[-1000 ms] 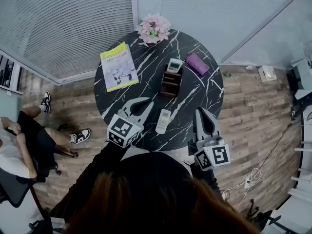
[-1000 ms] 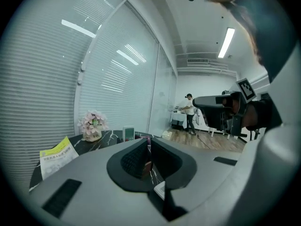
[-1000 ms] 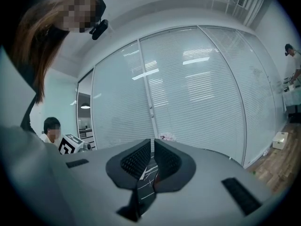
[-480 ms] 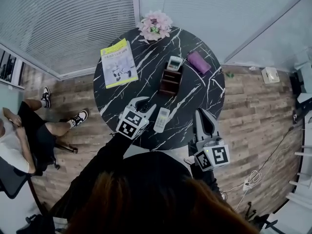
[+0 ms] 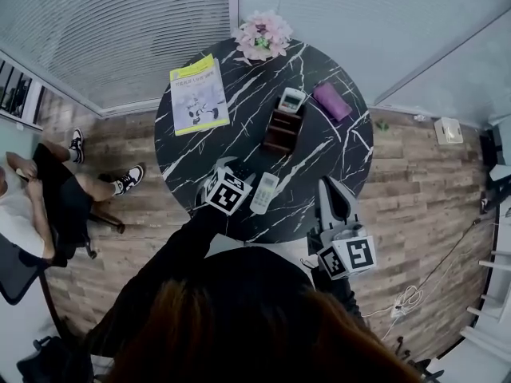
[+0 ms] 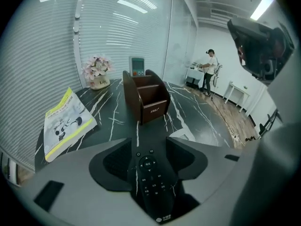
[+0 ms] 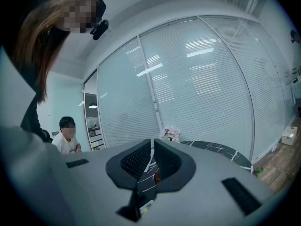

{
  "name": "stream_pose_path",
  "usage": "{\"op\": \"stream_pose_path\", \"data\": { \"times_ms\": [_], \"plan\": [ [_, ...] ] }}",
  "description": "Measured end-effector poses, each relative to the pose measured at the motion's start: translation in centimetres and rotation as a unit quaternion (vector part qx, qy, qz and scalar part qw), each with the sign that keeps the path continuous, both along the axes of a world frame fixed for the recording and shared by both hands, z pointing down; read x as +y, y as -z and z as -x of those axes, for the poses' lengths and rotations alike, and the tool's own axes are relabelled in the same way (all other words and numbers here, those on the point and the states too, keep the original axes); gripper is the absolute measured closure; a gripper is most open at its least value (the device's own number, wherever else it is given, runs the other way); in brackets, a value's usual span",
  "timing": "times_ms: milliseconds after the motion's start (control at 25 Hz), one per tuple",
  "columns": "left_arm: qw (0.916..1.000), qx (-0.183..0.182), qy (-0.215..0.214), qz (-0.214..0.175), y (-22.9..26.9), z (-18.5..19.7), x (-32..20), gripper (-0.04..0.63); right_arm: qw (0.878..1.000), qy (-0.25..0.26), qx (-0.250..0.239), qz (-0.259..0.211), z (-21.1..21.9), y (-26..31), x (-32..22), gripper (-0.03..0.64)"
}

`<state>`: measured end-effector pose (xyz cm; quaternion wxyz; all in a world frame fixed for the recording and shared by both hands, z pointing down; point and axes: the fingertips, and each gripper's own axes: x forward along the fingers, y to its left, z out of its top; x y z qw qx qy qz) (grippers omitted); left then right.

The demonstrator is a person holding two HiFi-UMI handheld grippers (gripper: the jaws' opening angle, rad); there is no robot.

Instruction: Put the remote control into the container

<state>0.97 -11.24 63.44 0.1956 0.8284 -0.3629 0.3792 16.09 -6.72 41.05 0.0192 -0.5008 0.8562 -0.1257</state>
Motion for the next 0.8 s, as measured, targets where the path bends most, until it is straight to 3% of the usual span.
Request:
{"op": "stream_pose_path", "data": {
  "times_ms": [160,360,800],
  "plan": [
    [0.9991,-0.026,0.012,0.032,-1.8,0.5,-0.2,0.366,1.0,0.004,-0.003,0.003,-0.3,-0.3,-0.1,0.584],
    [0.9964,-0.028,0.034,0.073,-3.3,0.6,-0.6,0.325,1.0,0.005,-0.006,0.008,-0.9,-0.6,-0.4,0.584],
    [0.9898,-0.055,0.058,0.118,-5.4,0.7,-1.4,0.318,1.0,0.011,-0.009,0.014,-1.5,-0.9,-1.1,0.584]
  ]
}}
